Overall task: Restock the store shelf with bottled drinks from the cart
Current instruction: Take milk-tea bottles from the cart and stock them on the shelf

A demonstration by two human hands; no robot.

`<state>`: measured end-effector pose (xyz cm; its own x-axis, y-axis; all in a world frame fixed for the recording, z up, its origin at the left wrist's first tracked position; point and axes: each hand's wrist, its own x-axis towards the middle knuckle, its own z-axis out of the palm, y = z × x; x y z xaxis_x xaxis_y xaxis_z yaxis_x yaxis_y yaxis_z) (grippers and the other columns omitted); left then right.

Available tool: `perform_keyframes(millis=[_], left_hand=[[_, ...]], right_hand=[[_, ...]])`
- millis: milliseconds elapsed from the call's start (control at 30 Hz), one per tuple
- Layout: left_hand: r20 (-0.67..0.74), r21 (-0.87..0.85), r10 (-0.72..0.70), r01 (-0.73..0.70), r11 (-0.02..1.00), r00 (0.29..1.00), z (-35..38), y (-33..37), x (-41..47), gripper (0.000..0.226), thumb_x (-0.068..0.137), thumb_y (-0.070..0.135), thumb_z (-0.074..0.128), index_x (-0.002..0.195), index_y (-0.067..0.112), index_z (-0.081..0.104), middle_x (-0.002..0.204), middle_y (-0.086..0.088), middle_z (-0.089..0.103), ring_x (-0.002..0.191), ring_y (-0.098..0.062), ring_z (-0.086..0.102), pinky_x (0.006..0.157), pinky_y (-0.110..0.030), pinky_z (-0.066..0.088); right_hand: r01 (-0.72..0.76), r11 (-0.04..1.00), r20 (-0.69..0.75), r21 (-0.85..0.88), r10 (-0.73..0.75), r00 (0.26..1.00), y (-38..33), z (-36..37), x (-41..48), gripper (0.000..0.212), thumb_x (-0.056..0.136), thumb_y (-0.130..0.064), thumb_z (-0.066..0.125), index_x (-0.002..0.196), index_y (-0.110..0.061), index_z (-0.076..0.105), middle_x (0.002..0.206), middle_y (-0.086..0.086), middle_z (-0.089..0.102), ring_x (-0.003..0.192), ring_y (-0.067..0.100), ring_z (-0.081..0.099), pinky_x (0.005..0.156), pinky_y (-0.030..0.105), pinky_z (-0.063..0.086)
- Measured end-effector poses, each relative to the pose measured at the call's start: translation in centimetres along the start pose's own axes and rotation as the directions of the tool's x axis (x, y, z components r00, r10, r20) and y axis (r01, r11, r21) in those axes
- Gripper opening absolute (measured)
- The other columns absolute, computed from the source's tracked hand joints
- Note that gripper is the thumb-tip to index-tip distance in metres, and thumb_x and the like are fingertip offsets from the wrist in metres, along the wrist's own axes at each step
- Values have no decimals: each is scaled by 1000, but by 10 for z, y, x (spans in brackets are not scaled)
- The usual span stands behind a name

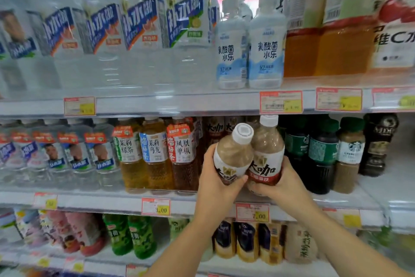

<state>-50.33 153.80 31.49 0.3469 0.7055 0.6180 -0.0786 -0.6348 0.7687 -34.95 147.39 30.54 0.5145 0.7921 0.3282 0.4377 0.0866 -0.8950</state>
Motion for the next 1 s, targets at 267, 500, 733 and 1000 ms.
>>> perform_keyframes(millis=[267, 500, 733, 1000], left_hand=[[-114, 21, -205, 209, 978, 972, 15, -27, 20, 80, 71, 11, 77, 126, 40, 27, 125, 8, 52, 116, -5, 50, 99, -29, 44], [-119, 198, -248, 268, 943, 961, 13, -32, 26, 86, 81, 24, 71, 144, 14, 14, 137, -7, 42, 125, -20, 42, 102, -41, 41], [3, 454, -36, 31, 891, 999, -4, -23, -8, 78, 91, 24, 55, 146, 34, 0, 149, 4, 8, 124, -18, 40, 99, -29, 40], [146, 724, -61, -65, 687, 987, -2, -27, -16, 50, 88, 20, 53, 134, 34, 38, 149, -7, 0, 121, -33, 33, 91, -42, 48]], right_hand=[[-19, 984, 127, -176, 42, 991, 7, 19, 49, 56, 56, -18, 82, 105, -10, 58, 95, 5, 68, 90, 17, 66, 81, 38, 54], [18, 951, 119, -308, 20, 993, 7, 47, 84, 41, 75, -21, 74, 112, -10, 59, 109, 8, 65, 103, 25, 60, 83, 29, 47], [167, 797, 72, -580, -154, 985, 17, 41, 82, 36, 85, -13, 59, 119, -8, 51, 120, 14, 52, 110, 33, 53, 88, 40, 47], [347, 584, 388, -734, -58, 920, 29, 48, 105, 63, 86, -3, 45, 141, -30, 35, 142, 8, 32, 127, 34, 34, 99, 39, 35]])
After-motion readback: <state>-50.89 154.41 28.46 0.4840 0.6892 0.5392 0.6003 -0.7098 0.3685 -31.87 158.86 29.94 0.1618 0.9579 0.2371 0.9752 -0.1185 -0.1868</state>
